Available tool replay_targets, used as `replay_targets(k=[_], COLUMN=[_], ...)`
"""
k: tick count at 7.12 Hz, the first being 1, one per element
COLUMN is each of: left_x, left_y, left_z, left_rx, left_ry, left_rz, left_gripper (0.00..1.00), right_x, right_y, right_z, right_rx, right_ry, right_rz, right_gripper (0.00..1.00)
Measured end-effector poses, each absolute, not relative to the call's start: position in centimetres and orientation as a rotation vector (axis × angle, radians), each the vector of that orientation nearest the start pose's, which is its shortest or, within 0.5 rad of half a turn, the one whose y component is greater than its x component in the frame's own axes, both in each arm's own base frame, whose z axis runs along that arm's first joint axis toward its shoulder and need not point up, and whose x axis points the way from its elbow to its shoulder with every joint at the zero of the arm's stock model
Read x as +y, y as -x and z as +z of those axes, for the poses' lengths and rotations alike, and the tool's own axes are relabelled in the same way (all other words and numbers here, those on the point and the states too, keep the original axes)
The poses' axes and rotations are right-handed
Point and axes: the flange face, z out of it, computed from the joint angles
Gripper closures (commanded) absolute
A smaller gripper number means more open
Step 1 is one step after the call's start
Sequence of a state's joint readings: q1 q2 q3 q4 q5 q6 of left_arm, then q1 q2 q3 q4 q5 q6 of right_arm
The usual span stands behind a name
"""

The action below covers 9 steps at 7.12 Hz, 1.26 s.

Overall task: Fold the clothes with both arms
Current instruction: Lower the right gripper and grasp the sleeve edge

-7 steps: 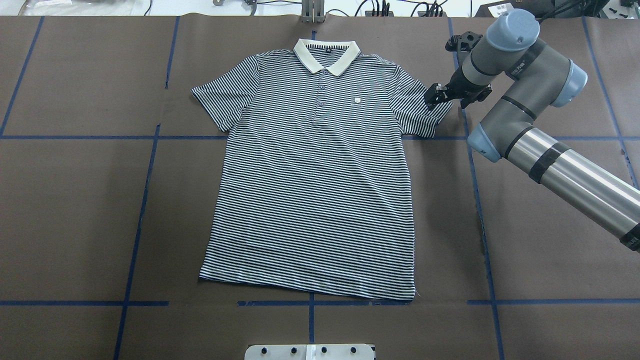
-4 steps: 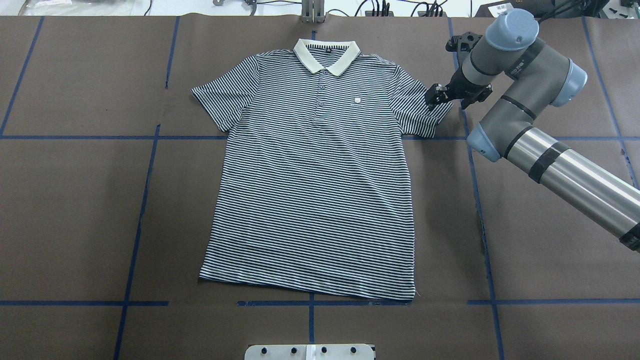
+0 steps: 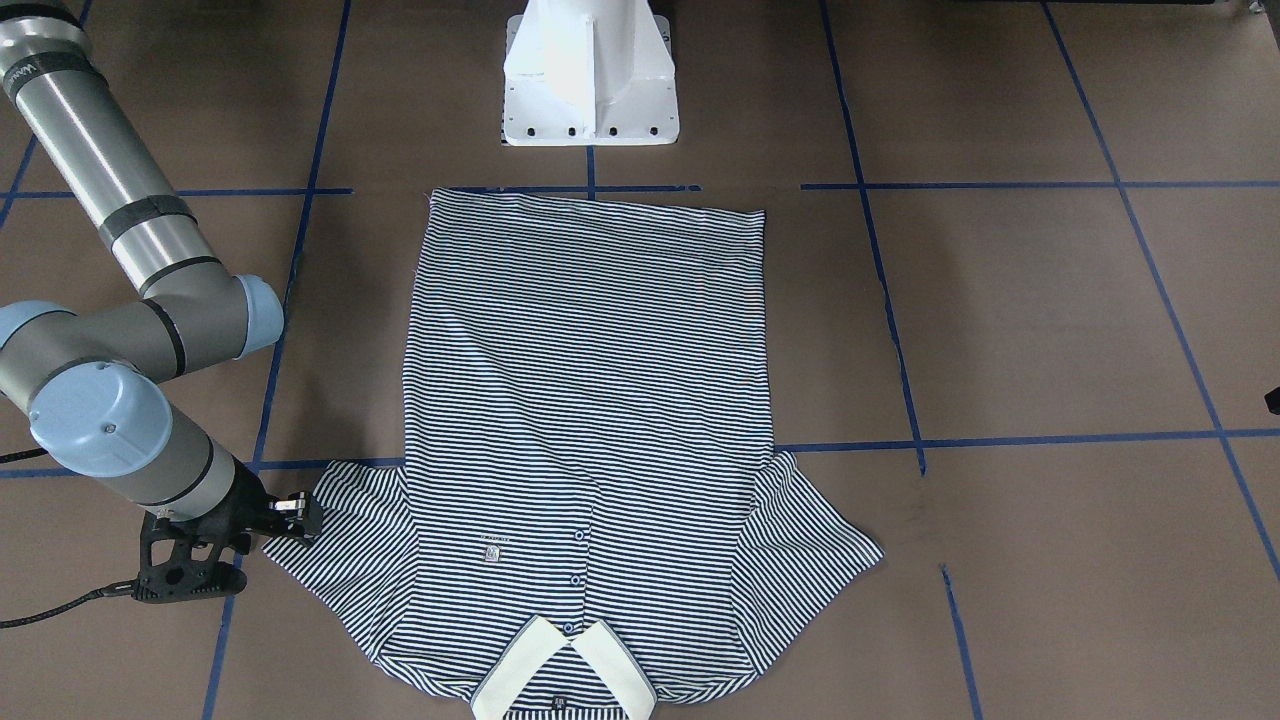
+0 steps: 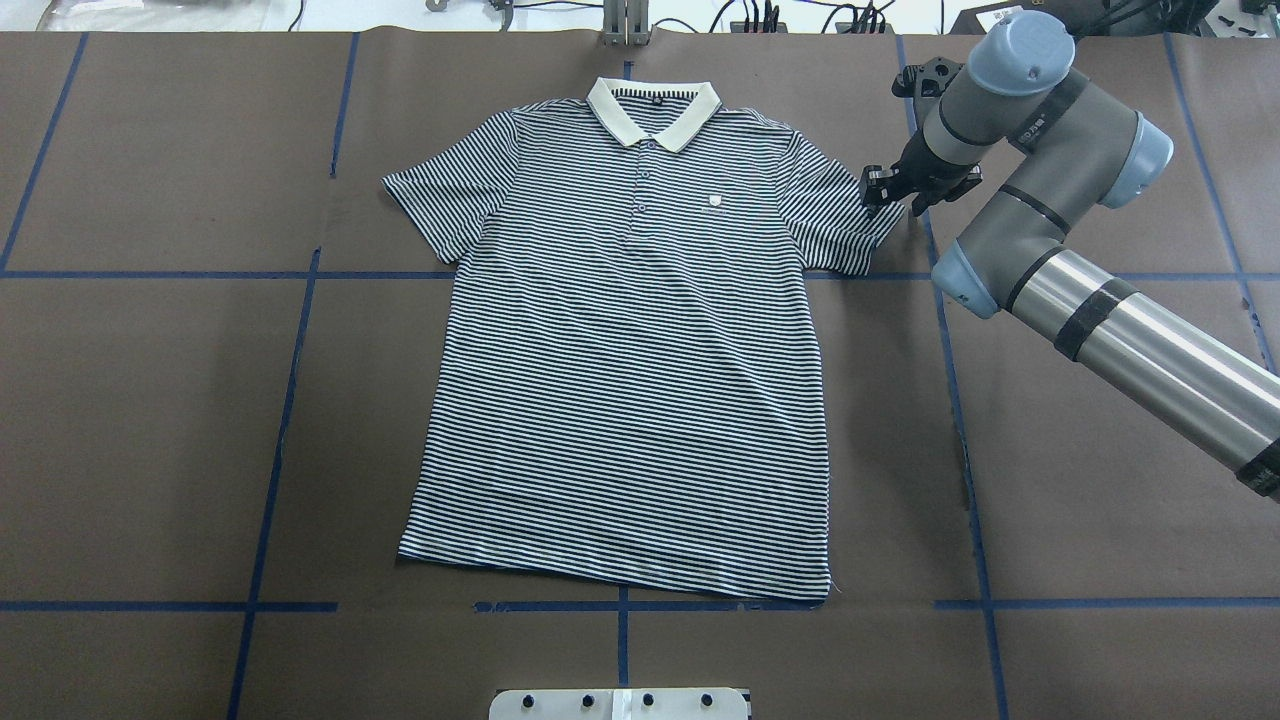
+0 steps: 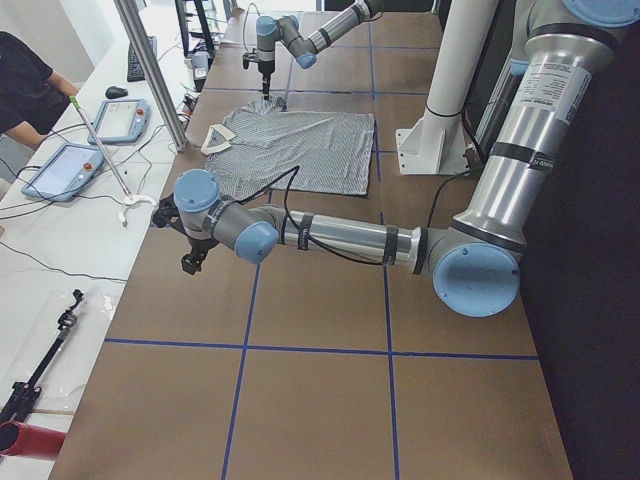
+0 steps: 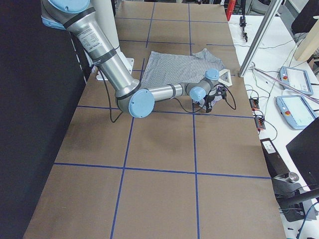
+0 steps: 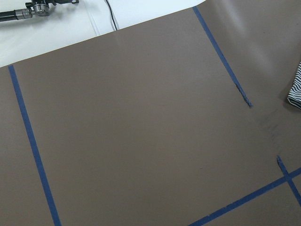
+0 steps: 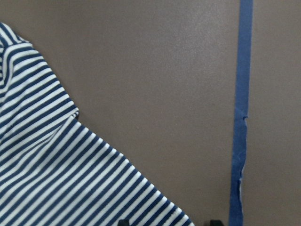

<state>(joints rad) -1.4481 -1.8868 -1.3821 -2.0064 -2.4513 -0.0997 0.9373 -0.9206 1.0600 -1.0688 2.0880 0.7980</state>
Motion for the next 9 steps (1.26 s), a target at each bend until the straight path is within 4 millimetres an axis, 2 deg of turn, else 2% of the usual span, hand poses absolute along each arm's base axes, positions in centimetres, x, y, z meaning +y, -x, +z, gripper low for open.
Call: replay_targets(k=[1,2,7,8,9], left_x=[-64.1,-64.1,-64.1,-64.1,-64.1], left_y=[-2.2,-2.2,-2.2,-2.2,-2.2], left_z=[51.7,51.7,51.6,51.6,51.6], left_rx=[0.910,0.910,0.910,0.910,0.910], left_ry=[-0.428,-0.428,-0.428,-0.428,-0.429], left_rz=[0.269,0.269,0.268,0.268,0.268], left_gripper=[0.00,0.00,0.00,0.00,0.00], right_x=[-67.7,-67.8,-67.9,-68.0,-68.1], right_y=[39.2,39.2,39.3,39.2,38.9], right_z=[45.5,45.3,44.6,44.5,44.3], right_rx=[-0.784,-0.783,-0.786,-0.786,-0.788], right_ry=[-0.145,-0.145,-0.153,-0.155,-0.159], right_rz=[-0.012,-0.015,-0.020,-0.019,-0.017], right_gripper=[0.95,1.00,1.00,0.70,0.09])
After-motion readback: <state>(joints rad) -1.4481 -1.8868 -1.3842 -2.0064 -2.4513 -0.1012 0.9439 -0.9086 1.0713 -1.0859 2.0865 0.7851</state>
